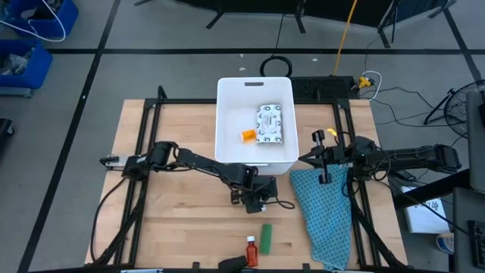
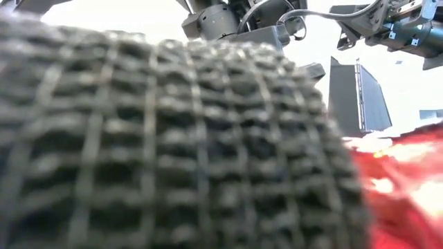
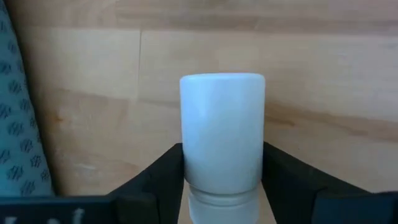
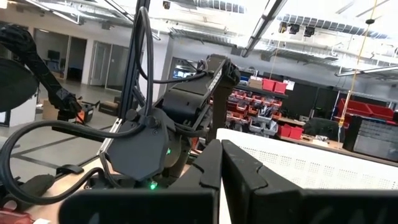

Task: Pick & place medical supplies in basket/bin
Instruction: Put the white pill bottle into the white bin

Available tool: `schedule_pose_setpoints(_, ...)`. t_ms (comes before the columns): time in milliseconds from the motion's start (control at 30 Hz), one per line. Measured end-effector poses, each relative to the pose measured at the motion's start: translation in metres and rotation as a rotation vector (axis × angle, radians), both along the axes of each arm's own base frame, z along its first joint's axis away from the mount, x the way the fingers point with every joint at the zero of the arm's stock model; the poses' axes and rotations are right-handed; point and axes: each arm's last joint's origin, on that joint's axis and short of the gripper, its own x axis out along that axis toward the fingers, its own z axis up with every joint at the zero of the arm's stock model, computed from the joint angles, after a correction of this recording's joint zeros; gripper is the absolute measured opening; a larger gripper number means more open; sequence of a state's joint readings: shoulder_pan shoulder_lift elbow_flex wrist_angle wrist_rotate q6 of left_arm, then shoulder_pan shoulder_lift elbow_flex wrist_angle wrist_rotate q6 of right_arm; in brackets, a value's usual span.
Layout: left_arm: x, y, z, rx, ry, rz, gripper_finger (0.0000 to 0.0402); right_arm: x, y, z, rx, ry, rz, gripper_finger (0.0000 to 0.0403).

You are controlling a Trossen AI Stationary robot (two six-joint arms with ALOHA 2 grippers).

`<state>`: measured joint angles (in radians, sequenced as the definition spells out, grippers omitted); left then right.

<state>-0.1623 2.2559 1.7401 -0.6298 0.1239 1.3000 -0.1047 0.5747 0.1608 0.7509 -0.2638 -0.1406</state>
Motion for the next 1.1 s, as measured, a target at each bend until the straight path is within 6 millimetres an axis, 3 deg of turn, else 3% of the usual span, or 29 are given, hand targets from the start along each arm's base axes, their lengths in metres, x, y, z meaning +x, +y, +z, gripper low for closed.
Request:
schedule_pose_setpoints(133,-0.001,-0.003,0.003,0.034,-0.011,0.029,0.0209,0.000,0.000,0.000,0.012,0.003,0.003,0.0000)
schedule_pose_setpoints(367,-0.001,-0.012,0.011,0.108,-0.040,0.059,0.0176,0.000,0.000,-0.001,0.004,0.009,-0.001,0.0000)
schedule_pose_setpoints(633,0.007,-0.022,0.042,0.070,-0.075,0.121,0.0194,0.000,0.000,-0.002,0.011,0.022,-0.003,0.0000)
schedule_pose_setpoints(867,0.010,-0.034,0.098,0.004,-0.123,0.171,0.0176,0.001,0.000,-0.005,0.006,0.053,-0.005,0.0000)
schedule_pose_setpoints(1000,0.008,-0.035,0.147,-0.055,-0.179,0.232,0.0176,0.000,0.000,0.000,0.038,0.003,0.005,0.0000)
schedule_pose_setpoints(1100,-0.005,-0.024,0.186,-0.117,-0.216,0.283,0.0176,-0.001,0.000,0.004,0.070,-0.027,0.020,0.0000)
